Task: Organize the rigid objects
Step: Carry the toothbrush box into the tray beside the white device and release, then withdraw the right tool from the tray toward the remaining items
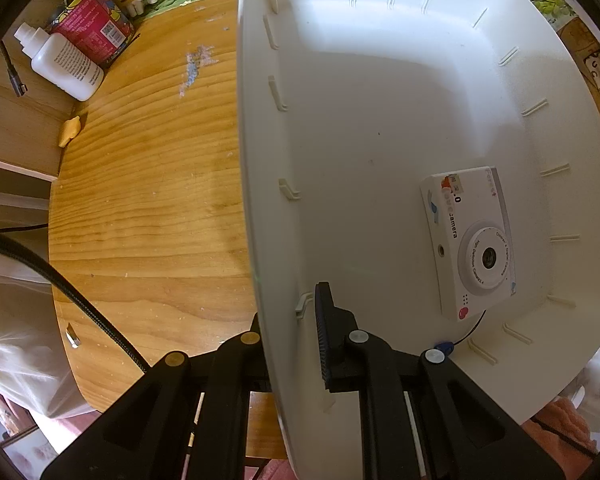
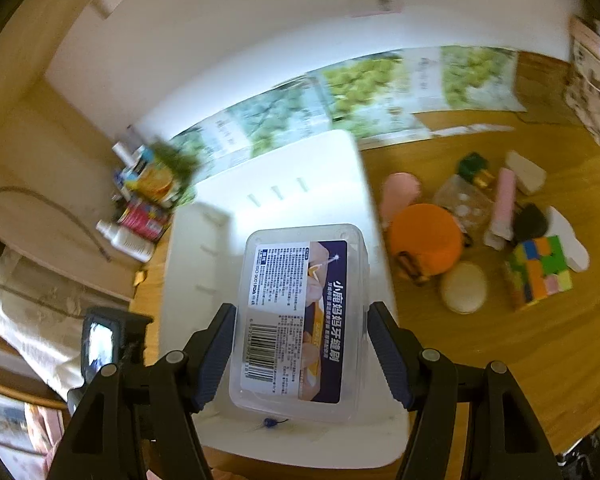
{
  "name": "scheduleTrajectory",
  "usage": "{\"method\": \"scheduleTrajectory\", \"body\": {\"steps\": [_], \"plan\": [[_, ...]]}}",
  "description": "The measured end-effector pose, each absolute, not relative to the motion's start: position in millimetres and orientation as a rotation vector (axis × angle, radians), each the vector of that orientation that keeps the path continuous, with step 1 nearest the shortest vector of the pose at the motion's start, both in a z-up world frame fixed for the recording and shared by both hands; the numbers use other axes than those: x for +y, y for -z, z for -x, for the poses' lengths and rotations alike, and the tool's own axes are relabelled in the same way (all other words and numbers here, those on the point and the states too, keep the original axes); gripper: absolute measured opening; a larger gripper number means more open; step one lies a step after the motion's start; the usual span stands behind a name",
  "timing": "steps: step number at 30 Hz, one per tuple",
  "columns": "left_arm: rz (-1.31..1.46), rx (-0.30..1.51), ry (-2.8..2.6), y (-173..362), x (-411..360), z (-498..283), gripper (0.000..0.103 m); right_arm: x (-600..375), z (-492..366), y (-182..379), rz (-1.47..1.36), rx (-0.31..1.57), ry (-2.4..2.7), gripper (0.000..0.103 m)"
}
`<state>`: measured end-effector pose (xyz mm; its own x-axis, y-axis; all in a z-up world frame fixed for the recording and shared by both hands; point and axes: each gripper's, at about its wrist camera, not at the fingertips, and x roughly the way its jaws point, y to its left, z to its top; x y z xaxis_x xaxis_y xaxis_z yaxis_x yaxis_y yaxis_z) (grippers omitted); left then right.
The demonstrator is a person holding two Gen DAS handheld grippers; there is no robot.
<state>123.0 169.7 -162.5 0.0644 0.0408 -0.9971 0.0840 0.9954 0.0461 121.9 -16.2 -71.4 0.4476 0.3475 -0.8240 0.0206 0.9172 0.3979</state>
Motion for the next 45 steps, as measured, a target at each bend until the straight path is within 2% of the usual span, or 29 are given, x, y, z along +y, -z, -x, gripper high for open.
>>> {"method": "scheduleTrajectory", "body": {"steps": [9, 10, 12, 13, 33, 45], "plan": [[-0.113, 1.498, 0.028, 161.4, 166.5, -119.4, 0.014, 16.1, -113.9, 72.9, -0.295, 1.116, -0.318, 0.067], [-0.115, 1.498, 0.026, 161.3, 166.1, -119.2, 0.014, 17.2, -112.6, 71.8, -0.294, 1.109, -0.332, 0.069], [-0.125, 1.496, 0.025, 161.2, 164.5, -117.8, 0.014, 16.7, -111.1, 69.7, -0.298, 1.098, -0.331, 0.079], [-0.13, 1.494, 0.024, 161.1, 163.7, -117.4, 0.014, 15.4, -111.1, 69.4, -0.303, 1.092, -0.327, 0.079], [-0.162, 1.486, -0.004, 163.9, 152.4, -115.5, 0.014, -43.7, -95.8, 77.4, -0.335, 0.95, -0.221, 0.08], [-0.148, 1.471, -0.045, 163.9, 153.2, -112.9, 0.012, -86.3, -83.9, 84.9, -0.174, 0.834, -0.212, 0.08]]}}
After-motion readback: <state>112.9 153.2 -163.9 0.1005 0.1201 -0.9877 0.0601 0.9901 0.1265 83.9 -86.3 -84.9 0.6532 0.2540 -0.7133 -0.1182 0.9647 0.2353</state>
